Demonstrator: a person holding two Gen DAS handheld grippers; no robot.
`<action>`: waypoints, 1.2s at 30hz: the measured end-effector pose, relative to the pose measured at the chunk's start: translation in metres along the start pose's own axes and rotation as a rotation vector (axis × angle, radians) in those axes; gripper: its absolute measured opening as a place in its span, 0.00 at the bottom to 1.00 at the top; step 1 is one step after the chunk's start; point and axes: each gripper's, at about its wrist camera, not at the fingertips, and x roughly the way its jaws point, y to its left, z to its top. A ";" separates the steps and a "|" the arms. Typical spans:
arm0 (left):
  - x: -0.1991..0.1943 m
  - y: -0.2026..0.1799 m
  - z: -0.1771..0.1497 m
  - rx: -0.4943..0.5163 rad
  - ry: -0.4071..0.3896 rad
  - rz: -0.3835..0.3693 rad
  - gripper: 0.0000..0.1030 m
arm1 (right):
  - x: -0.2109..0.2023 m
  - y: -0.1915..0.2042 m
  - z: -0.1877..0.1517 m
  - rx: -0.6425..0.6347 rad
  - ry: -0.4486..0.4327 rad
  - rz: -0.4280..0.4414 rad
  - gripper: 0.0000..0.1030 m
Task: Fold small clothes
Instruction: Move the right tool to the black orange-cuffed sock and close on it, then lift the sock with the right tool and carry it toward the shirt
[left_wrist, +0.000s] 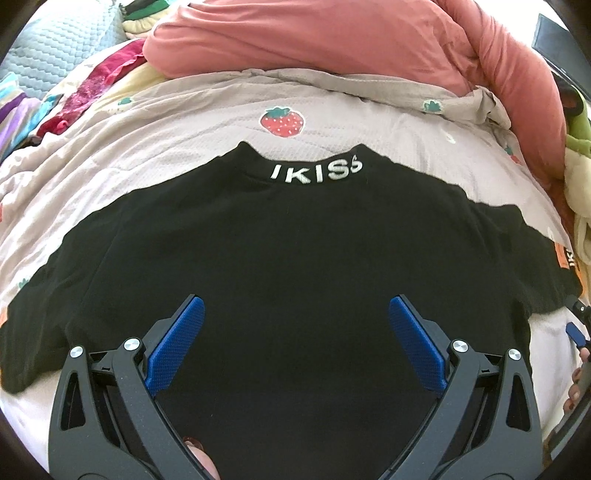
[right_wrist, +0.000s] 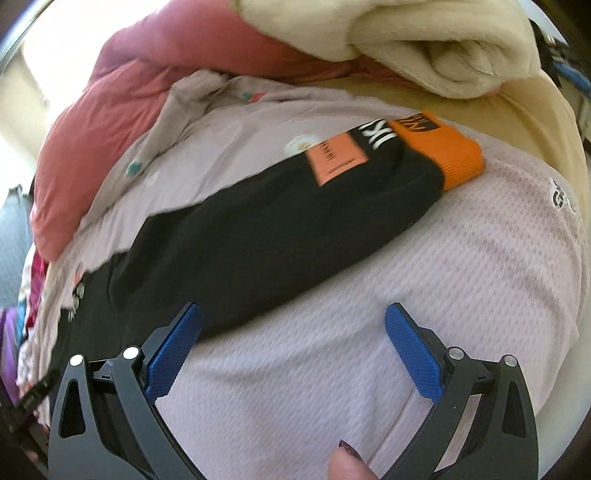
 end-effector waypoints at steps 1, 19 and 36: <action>0.002 -0.001 0.002 0.000 -0.003 -0.003 0.91 | 0.001 -0.003 0.003 0.012 -0.003 0.004 0.96; 0.022 0.010 0.006 -0.044 -0.013 -0.030 0.91 | 0.033 -0.051 0.066 0.154 -0.120 0.077 0.54; 0.001 0.051 0.004 -0.124 -0.045 -0.047 0.91 | -0.021 0.042 0.053 -0.125 -0.287 0.246 0.12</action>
